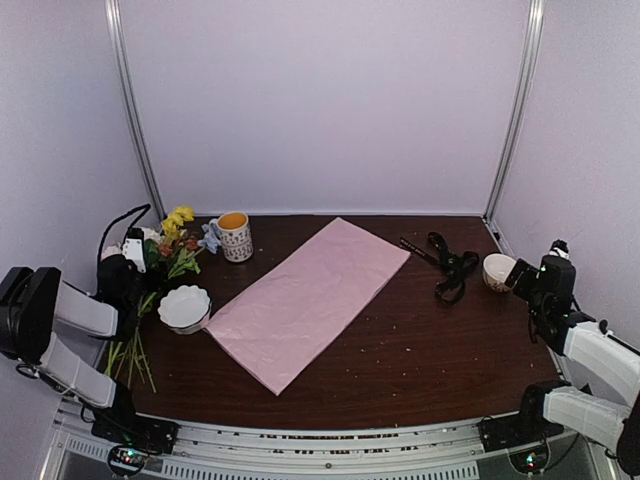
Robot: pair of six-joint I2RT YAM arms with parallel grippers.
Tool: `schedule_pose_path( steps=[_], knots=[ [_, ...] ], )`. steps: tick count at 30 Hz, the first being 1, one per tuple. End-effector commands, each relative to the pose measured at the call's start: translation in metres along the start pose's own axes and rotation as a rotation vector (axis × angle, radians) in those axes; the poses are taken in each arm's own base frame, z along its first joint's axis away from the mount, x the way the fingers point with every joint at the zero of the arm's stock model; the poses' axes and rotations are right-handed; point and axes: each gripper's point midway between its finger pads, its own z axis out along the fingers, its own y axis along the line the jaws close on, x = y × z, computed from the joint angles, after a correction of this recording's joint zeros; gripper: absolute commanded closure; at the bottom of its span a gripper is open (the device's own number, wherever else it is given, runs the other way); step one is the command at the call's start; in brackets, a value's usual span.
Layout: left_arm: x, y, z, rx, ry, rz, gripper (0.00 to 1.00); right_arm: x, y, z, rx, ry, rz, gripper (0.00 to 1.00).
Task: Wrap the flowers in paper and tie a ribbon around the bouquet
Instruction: Move the folded wrapping paper to the center of the board.
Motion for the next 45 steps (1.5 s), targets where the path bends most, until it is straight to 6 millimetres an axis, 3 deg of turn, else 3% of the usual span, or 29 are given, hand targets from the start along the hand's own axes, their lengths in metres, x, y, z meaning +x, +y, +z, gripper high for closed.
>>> schedule_pose_path(
  steps=[1, 6, 8, 11, 13, 15, 17, 20, 23, 25, 26, 31, 35, 40, 45],
  knots=[
    [-0.018, 0.000, 0.000, -0.001, -0.064, -0.011, 0.02, -0.016, 0.005, -0.002, 0.002, -0.007, 0.031, 0.00],
    [-0.018, 0.000, 0.000, 0.002, -0.063, -0.011, 0.02, -0.023, -0.007, -0.010, 0.045, -0.046, 0.077, 0.00],
    [-0.022, -0.004, 0.001, 0.029, -0.062, 0.002, 0.02, -0.026, -0.002, -0.016, -0.001, -0.067, 0.103, 0.00],
    [-0.044, -0.021, 0.005, 0.142, -0.008, 0.066, 0.02, -0.028, 0.033, -0.028, -0.238, -0.081, 0.083, 0.00],
    [-0.072, -0.023, 0.003, 0.162, -0.025, 0.061, 0.03, -0.032, 0.064, -0.044, -0.428, -0.062, 0.068, 0.00],
    [-0.111, -0.041, -0.013, 0.255, -0.105, 0.053, 0.12, -0.037, 0.087, -0.058, -0.558, -0.022, 0.069, 0.00],
    [-0.140, -0.072, -0.035, 0.335, -0.131, 0.135, 0.17, -0.040, 0.102, -0.070, -0.640, 0.033, 0.081, 0.02],
    [-0.152, -0.127, -0.077, 0.517, -0.045, 0.252, 0.20, -0.042, 0.121, -0.087, -0.706, 0.103, 0.100, 0.07],
    [-0.155, -0.163, -0.130, 0.717, 0.090, 0.094, 0.23, -0.029, 0.142, -0.107, -0.714, 0.226, 0.067, 0.10],
    [-0.139, -0.176, -0.162, 0.815, 0.185, -0.038, 0.27, -0.021, 0.161, -0.125, -0.733, 0.281, 0.038, 0.13],
    [-0.119, -0.177, -0.168, 0.807, 0.246, -0.079, 0.28, -0.020, 0.175, -0.137, -0.759, 0.304, 0.019, 0.14],
    [-0.022, -0.174, -0.177, 0.681, 0.546, -0.044, 0.30, 0.021, 0.214, -0.168, -0.781, 0.456, -0.144, 0.15],
    [0.030, -0.174, -0.182, 0.609, 0.784, -0.021, 0.34, 0.052, 0.239, -0.192, -0.829, 0.530, -0.253, 0.16],
    [0.047, -0.186, -0.171, 0.587, 0.709, -0.235, 0.33, 0.084, 0.255, -0.213, -0.864, 0.606, -0.326, 0.16],
    [0.058, -0.201, -0.153, 0.568, 0.744, -0.267, 0.34, 0.097, 0.262, -0.220, -0.855, 0.629, -0.324, 0.18]
  ],
)
